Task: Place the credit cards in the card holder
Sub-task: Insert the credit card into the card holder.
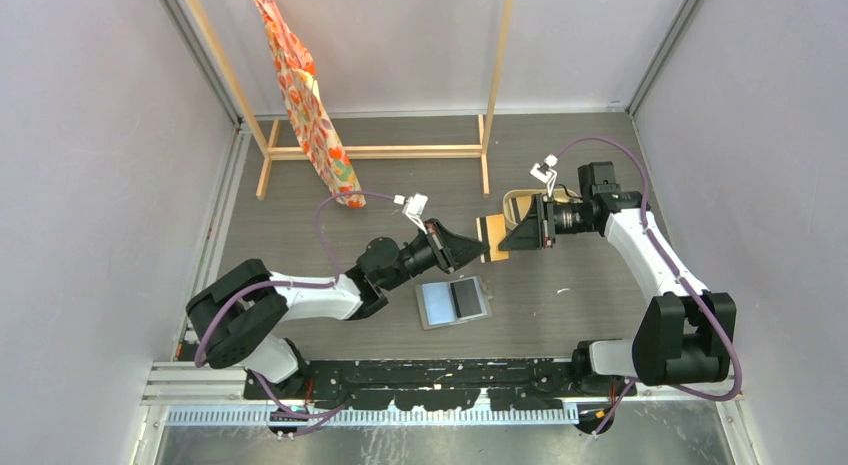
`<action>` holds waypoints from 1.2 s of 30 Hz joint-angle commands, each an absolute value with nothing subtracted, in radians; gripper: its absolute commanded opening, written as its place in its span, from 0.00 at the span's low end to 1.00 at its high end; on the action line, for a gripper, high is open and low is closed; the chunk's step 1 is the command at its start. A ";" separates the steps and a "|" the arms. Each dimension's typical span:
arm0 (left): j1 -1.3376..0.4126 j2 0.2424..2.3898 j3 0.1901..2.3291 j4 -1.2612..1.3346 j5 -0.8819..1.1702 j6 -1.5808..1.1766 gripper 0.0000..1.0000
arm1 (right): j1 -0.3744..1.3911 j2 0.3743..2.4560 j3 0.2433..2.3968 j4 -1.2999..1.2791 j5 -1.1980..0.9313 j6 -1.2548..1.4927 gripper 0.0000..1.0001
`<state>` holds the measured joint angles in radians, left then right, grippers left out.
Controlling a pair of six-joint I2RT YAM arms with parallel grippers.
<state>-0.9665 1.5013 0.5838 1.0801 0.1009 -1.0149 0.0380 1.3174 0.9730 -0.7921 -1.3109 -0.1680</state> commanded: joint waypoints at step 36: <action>-0.976 0.955 0.545 -0.204 -0.148 -0.974 0.66 | 0.321 1.592 0.894 -0.580 -1.012 -0.014 0.01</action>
<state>-0.9695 0.9768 0.5102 -0.0074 -0.0654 -0.9447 0.3073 1.5764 0.8593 -0.5976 -1.0512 -0.0288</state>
